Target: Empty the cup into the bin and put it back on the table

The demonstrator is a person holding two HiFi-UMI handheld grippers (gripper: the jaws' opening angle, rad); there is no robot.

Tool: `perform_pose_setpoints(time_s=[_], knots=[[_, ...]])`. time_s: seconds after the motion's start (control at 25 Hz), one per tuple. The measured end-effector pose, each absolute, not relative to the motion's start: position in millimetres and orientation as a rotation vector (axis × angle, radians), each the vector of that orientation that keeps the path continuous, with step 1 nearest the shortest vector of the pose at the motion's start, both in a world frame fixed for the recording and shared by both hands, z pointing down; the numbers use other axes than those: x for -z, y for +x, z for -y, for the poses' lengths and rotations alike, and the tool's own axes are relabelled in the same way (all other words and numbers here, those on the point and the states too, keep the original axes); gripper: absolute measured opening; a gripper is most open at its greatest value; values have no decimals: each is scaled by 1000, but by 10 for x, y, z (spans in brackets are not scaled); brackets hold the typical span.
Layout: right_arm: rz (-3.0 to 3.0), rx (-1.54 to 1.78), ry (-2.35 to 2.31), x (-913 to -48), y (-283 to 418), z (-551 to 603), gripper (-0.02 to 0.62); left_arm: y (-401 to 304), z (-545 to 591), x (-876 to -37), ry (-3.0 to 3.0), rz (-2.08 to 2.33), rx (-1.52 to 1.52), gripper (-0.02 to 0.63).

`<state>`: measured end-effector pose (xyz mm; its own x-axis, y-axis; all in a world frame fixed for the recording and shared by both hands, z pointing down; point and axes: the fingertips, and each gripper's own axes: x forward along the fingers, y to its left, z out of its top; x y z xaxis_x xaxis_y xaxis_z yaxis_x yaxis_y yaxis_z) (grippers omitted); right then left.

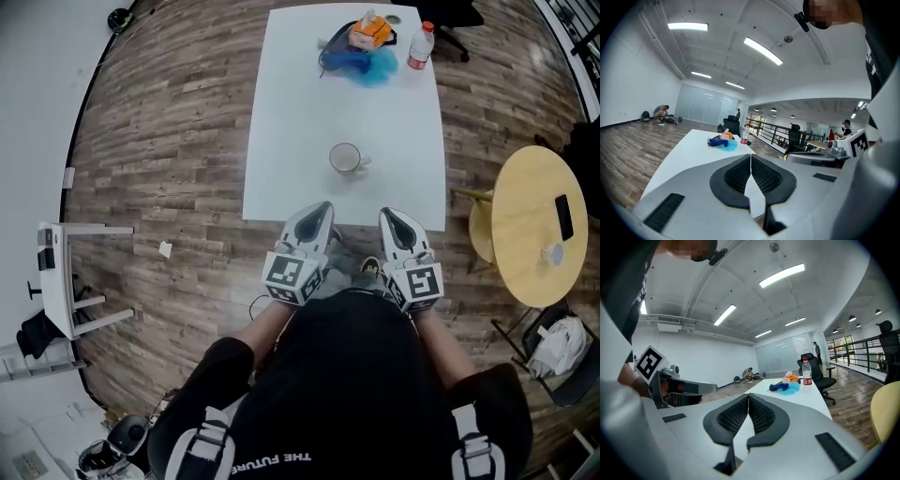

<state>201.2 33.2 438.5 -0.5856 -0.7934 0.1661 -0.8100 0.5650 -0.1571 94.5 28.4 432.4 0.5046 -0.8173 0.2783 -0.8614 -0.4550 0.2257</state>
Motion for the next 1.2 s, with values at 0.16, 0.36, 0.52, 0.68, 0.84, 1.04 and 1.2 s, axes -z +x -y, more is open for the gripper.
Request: perform_pose_setpoints(time_s=[0.16,0.36,0.52,0.68,0.84,1.04,1.2], knots=[[2662,-329,1404,-4441,1817,7,17,815,51,-4473,2443,1332,-219,21],[2622,-300,1423,-4478,1604,406,17,710,415,-4599,2516,1213,-229,23],[2554,-327,1475,-4591,1588,631,17,692,648,-4773,2573,1112,-260,30],[2538,-360,1504,-4614,1621,756,17,791,745,-5038,2595,1019,-352,230],[2520,-375,1483,-4706,1651,842,17,933,786,-5377,2681,949,-426,312],[2488,-383,1454,-4808,1748,895,17,1045,955,-5789,2768,918,-484,384],[2447,-392,1460,-4902,1884,901,17,1169,1115,-5951,2802,881,-490,391]])
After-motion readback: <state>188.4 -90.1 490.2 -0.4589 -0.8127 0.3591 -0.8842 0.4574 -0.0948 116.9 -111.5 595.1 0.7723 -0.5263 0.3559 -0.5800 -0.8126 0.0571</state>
